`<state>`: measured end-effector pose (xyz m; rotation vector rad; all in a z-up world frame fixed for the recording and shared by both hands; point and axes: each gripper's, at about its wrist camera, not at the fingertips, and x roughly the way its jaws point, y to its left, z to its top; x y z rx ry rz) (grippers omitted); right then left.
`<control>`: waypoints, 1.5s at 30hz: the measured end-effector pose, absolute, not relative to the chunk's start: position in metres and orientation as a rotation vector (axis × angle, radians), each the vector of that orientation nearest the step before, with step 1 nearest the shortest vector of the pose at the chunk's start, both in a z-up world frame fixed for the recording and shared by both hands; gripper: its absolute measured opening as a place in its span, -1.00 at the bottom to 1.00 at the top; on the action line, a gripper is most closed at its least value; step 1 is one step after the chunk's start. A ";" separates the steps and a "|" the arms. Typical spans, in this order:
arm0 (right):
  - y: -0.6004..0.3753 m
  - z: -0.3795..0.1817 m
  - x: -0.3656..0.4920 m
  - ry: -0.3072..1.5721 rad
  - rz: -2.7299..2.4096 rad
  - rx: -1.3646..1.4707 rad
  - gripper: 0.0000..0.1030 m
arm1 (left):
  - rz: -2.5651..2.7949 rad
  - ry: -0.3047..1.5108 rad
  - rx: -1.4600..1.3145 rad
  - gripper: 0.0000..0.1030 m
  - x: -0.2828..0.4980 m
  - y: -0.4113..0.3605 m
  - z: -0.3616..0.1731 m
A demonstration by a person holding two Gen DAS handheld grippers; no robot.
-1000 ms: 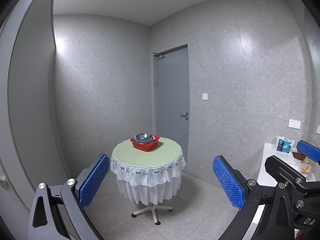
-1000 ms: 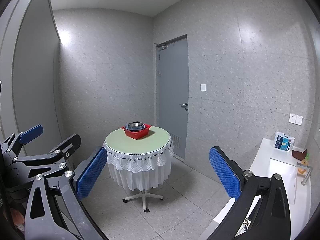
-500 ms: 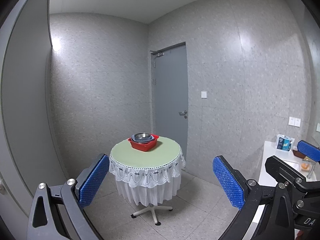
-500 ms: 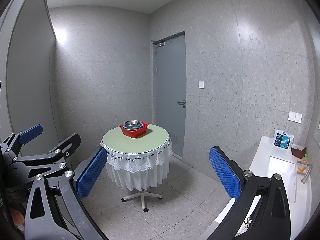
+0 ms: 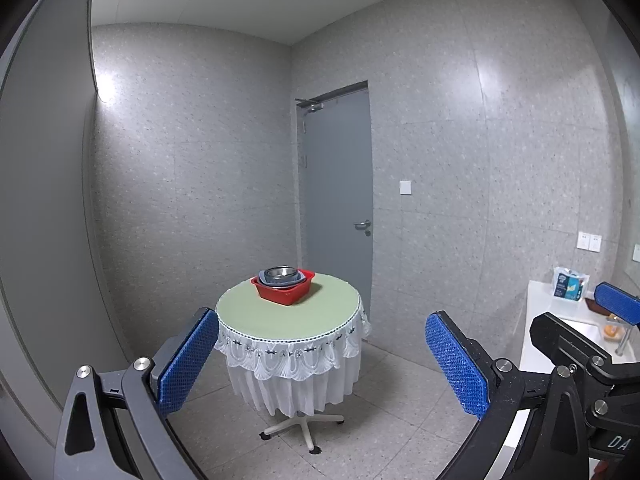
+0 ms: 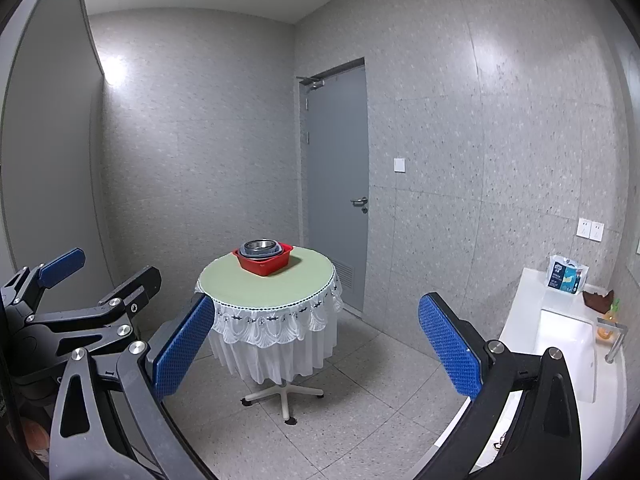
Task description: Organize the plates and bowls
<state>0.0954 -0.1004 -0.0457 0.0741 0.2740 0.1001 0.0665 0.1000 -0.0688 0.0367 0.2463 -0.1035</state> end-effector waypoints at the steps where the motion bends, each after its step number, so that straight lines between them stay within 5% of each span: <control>1: -0.100 -0.046 0.097 0.276 0.100 0.074 1.00 | -0.104 0.247 0.037 0.99 0.069 0.100 -0.068; 45: -0.098 -0.053 0.144 0.302 0.079 0.084 1.00 | -0.113 0.264 0.040 0.99 0.146 0.092 -0.083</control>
